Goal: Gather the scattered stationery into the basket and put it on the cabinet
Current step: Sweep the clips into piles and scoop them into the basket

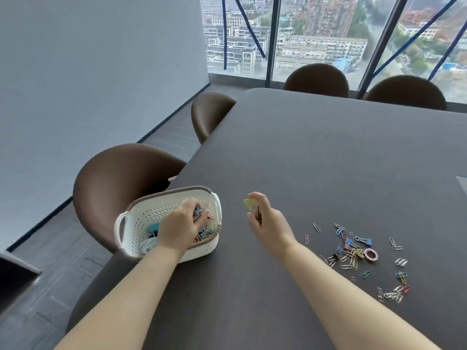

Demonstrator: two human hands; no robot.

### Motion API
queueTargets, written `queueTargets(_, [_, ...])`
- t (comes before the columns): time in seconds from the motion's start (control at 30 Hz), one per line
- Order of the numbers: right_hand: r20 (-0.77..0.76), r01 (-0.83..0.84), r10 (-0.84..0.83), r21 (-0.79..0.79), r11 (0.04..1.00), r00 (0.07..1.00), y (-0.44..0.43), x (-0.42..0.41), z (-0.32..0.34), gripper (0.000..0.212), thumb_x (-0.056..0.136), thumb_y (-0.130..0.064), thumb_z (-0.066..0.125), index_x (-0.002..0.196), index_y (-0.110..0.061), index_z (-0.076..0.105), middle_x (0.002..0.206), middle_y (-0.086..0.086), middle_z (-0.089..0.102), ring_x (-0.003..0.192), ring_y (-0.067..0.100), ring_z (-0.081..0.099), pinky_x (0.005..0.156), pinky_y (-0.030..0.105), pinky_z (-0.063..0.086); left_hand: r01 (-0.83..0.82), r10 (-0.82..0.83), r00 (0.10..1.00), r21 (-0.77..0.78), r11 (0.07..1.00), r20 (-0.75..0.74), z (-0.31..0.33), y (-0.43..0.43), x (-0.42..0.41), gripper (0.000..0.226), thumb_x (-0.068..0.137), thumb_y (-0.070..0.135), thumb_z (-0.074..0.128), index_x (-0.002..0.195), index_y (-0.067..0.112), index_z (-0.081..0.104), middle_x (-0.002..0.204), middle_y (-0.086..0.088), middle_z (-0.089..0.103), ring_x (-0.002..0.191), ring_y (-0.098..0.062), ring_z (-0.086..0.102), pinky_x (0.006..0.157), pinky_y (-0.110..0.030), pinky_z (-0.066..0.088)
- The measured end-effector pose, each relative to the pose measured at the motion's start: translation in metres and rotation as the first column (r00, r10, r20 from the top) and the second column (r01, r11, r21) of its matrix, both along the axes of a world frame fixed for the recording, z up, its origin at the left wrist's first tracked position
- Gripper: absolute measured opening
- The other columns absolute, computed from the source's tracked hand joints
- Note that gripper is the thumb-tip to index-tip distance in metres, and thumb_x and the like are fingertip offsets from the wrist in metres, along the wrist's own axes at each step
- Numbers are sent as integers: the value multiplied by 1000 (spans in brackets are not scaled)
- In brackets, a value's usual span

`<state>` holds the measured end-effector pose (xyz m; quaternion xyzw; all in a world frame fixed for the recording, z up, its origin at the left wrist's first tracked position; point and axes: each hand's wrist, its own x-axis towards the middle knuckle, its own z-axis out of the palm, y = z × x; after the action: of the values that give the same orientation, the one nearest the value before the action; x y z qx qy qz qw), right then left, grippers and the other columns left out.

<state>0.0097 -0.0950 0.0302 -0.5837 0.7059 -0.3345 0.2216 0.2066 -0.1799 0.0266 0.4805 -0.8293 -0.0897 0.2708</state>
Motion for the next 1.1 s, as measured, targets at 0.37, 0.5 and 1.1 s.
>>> queueTargets(0.37, [-91, -84, 84, 4, 996, 992, -79, 104, 12, 35, 94, -35, 46, 127, -28, 39, 100, 2, 65, 84, 26, 61, 75, 35, 50, 20, -56, 993, 314, 949, 105, -12, -62, 89, 31, 87, 30, 61, 116, 19, 58, 114, 2, 63, 103, -13, 58, 88, -29, 46])
queueTargets(0.5, [-186, -90, 92, 18, 996, 978, -98, 119, -2, 25, 96, -34, 44, 117, -24, 54, 118, -2, 62, 105, 23, 55, 91, 35, 45, 4, -75, 969, 287, 958, 237, -9, -63, 101, 30, 95, 42, 41, 103, 21, 62, 104, 4, 65, 97, -15, 59, 79, -31, 45])
queueTargets(1.1, [-222, -123, 148, 124, 985, 964, -67, 96, -13, 27, 90, -7, 52, 111, -21, 62, 120, -5, 60, 109, 20, 55, 87, 30, 46, 14, -70, 942, 169, 986, 330, -13, -41, 92, 26, 93, 10, 44, 113, 17, 58, 114, 2, 61, 102, -18, 57, 78, -29, 46])
